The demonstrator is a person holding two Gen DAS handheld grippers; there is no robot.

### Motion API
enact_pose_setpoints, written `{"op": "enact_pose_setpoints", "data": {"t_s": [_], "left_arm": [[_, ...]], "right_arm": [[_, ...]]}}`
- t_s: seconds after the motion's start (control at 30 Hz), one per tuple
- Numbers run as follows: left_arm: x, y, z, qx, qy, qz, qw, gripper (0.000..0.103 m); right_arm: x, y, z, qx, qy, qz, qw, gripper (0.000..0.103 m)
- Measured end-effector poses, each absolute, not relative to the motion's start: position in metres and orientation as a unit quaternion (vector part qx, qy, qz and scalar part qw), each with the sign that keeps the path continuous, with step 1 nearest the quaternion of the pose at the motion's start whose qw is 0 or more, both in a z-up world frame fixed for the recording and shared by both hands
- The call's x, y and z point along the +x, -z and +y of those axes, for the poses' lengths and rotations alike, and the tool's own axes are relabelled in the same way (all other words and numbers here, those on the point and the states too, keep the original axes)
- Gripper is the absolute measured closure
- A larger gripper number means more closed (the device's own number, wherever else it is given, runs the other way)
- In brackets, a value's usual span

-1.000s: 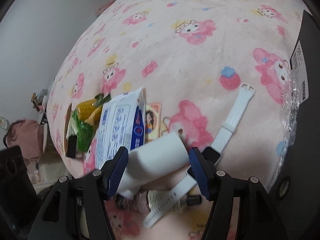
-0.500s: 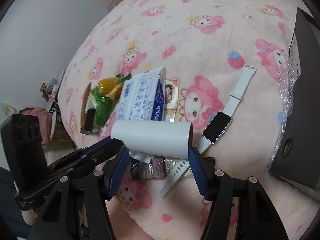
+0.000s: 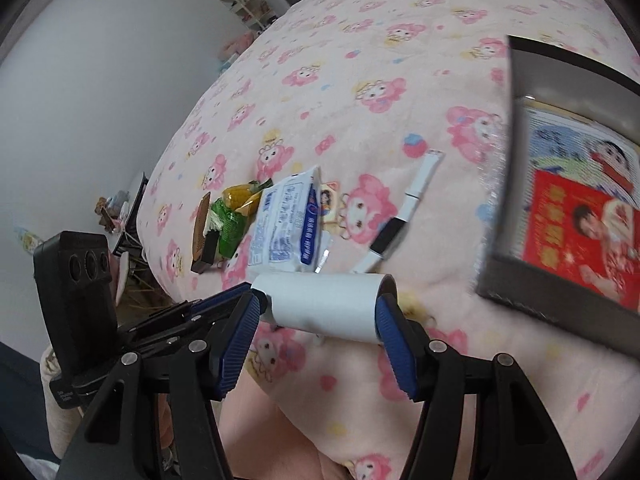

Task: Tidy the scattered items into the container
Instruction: 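Carry the lint roller with both grippers over the DAPHNE box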

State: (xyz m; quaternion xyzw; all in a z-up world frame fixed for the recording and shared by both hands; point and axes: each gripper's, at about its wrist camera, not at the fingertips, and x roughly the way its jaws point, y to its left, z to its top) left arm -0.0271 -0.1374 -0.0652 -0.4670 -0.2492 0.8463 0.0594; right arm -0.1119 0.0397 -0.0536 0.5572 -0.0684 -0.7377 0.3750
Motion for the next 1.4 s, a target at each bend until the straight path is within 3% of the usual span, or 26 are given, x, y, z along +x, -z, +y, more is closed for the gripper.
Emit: {"op": "enact_pose_setpoints", "data": {"t_s": [0.87,1.1,1.4], "left_arm": [[-0.112,-0.005,0.027,-0.461,-0.855,-0.136,0.195,0.086],[-0.162,0.013,0.08,-0.484,-0.839,-0.114,0.219,0.086],[-0.219,0.057,0.128,-0.543,-0.806,-0.089,0.218,0.086]], "right_arm": [[-0.124,-0.013,0.204,0.475,0.833,-0.092,0.27,0.046],[-0.161,-0.02,0.251,0.458,0.855,-0.087,0.227,0.046],[-0.209,0.02,0.281,0.492,0.845,-0.088,0.191,0.046]]}}
